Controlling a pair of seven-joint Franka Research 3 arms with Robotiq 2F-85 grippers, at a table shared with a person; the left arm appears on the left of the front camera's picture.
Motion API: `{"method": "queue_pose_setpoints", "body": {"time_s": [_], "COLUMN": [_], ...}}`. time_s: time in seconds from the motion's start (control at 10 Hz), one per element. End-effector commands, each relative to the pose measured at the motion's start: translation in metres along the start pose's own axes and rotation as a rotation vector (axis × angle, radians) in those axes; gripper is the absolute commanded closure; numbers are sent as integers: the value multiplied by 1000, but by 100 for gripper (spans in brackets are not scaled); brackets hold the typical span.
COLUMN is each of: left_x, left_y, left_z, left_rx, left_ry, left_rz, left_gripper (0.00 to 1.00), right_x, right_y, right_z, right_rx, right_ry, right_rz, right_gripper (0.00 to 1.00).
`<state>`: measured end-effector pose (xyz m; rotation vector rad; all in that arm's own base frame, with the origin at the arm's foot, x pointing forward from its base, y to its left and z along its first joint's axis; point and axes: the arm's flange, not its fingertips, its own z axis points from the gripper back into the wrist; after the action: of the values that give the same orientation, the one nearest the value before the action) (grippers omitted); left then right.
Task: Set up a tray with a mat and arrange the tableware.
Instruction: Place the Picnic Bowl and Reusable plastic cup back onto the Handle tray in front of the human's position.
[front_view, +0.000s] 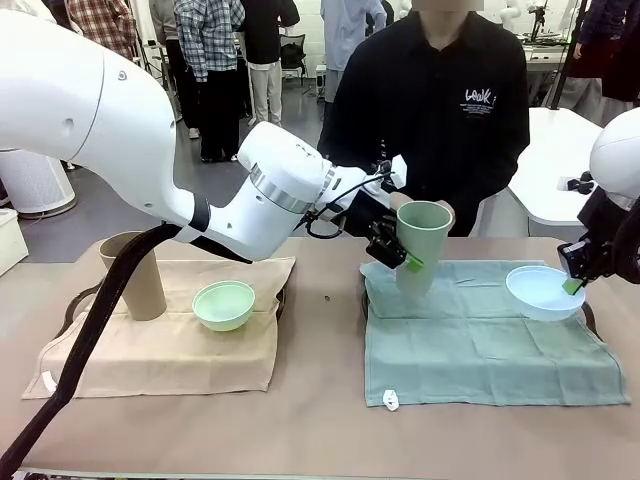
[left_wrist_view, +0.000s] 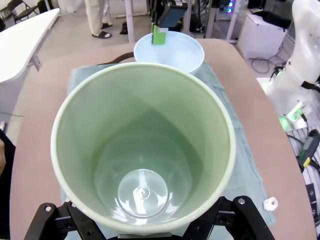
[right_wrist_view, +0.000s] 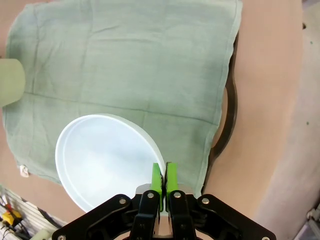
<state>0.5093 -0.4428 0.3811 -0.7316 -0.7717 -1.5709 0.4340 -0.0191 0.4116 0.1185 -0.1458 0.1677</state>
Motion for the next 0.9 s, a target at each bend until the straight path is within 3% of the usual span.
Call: {"method": "queue_pose_setpoints", "body": {"time_s": [0.0,0.8], "left_x": [-2,-24], "left_y": [-1,8], "left_z": [-9,-42], "left_rx": [-10,-43], "left_ry": [-16,4], "left_rz": [-32,-121], "left_gripper": [15,15], "right_x": [8,33], "right_y": [-4,-8], "right_z": [-11,-59], "right_rx": [37,42], "right_ry": [-56,-38], "right_rz": [40,97], "right_gripper": [96,96]}}
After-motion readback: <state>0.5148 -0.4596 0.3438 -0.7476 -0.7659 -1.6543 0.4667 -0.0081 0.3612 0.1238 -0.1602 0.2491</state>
